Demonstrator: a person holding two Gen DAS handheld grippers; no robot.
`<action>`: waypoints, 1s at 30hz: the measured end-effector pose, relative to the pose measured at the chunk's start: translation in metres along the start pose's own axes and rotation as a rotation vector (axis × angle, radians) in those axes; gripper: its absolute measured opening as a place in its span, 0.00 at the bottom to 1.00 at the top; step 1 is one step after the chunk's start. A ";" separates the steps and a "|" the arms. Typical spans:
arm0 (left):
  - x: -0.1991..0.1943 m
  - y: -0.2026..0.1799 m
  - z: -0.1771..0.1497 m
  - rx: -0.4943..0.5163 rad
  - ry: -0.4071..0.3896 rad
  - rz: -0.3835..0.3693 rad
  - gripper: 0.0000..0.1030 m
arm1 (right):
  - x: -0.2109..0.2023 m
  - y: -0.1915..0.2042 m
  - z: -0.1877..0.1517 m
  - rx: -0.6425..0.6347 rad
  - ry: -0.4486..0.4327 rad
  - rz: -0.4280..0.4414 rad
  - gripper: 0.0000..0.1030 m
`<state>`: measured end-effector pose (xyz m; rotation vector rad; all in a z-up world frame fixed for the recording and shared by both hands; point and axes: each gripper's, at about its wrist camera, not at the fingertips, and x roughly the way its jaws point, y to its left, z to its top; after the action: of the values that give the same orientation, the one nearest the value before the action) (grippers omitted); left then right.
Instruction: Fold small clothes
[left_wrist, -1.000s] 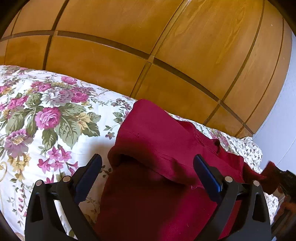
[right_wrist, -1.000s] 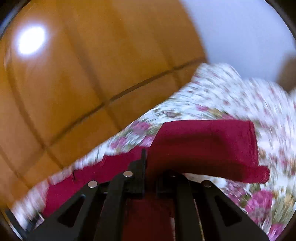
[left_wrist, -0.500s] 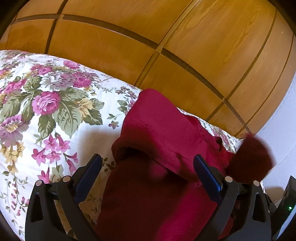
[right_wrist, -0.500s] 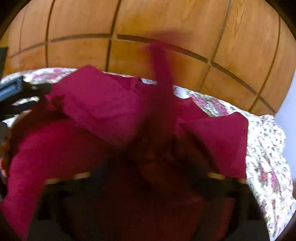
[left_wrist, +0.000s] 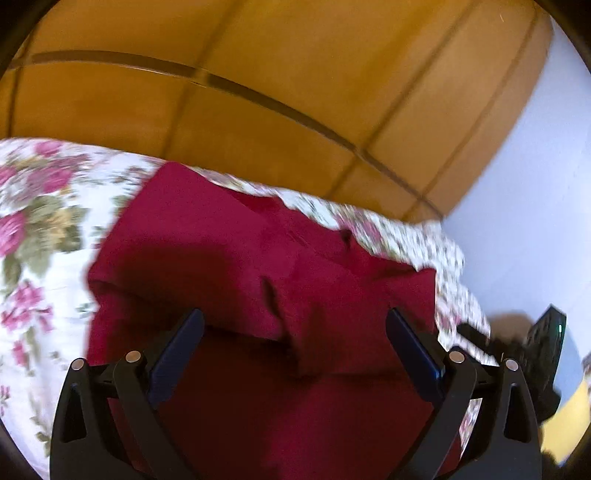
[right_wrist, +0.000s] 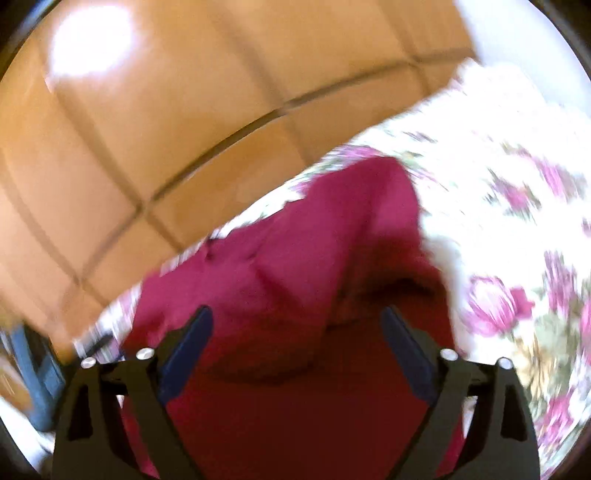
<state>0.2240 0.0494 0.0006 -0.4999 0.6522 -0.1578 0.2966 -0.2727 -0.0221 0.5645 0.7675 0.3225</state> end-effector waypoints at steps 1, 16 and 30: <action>0.007 -0.002 -0.001 -0.007 0.024 0.003 0.87 | -0.001 -0.012 0.002 0.060 0.010 0.008 0.72; 0.044 0.006 -0.023 -0.047 0.132 -0.034 0.30 | 0.022 -0.055 0.004 0.245 0.049 0.032 0.52; 0.030 0.020 -0.017 -0.017 0.055 -0.048 0.09 | 0.037 -0.094 0.027 0.457 -0.082 0.072 0.06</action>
<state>0.2367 0.0511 -0.0368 -0.5291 0.6956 -0.2116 0.3480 -0.3410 -0.0828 1.0316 0.7451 0.1874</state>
